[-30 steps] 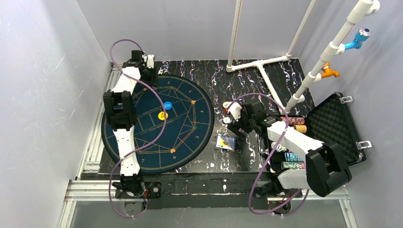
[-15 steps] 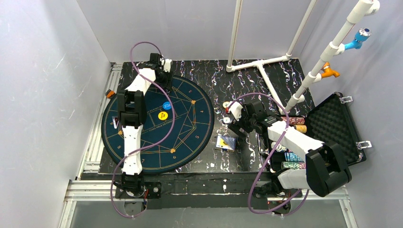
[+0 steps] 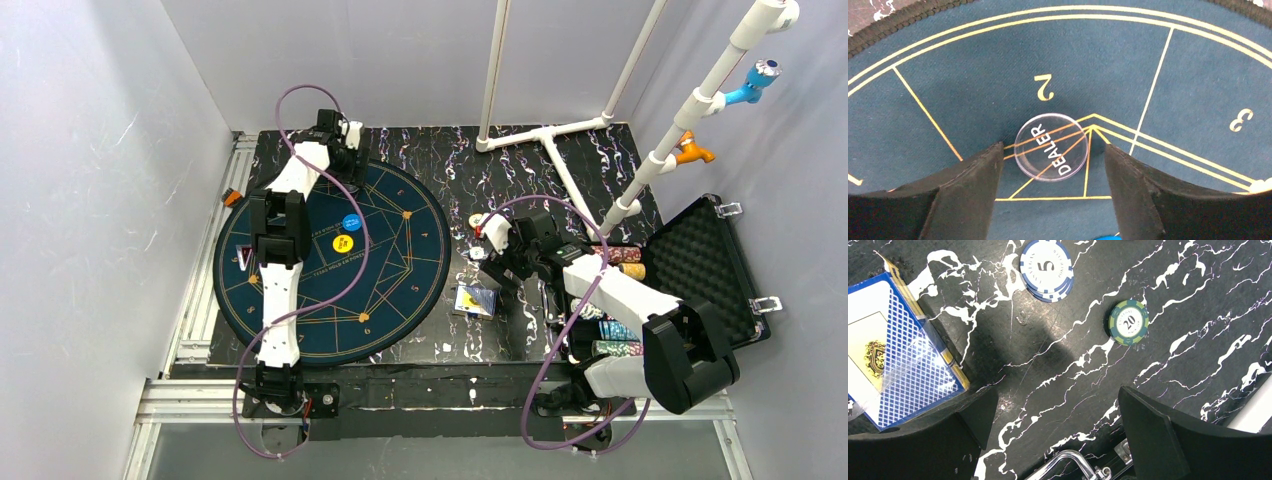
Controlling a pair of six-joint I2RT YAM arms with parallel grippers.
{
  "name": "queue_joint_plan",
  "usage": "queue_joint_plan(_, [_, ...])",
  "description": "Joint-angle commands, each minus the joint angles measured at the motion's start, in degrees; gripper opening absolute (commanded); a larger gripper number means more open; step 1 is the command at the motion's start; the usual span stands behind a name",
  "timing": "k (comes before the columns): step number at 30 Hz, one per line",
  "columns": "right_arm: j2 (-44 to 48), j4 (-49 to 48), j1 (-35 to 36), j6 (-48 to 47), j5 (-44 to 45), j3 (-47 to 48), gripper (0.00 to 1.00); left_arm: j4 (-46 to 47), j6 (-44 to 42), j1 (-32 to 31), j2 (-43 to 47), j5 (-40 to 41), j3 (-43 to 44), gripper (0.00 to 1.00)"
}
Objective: Distribute texas hold em gaming equipment
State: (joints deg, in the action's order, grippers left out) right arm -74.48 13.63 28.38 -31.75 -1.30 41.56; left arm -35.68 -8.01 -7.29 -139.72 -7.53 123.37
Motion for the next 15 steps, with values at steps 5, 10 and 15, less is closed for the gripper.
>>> queue_joint_plan(5, [0.3,0.4,-0.5,-0.5,-0.7,1.9,1.0,-4.6,1.2,-0.4,3.5,-0.7,1.9,0.86])
queue_joint_plan(10, [1.1,0.6,-0.4,-0.6,-0.9,2.0,1.0,-4.2,2.5,-0.4,16.7,-4.7,-9.4,0.86])
queue_joint_plan(15, [1.8,0.6,-0.5,-0.6,-0.9,2.1,1.0,-4.0,0.5,-0.4,28.0,-6.6,-22.6,0.86])
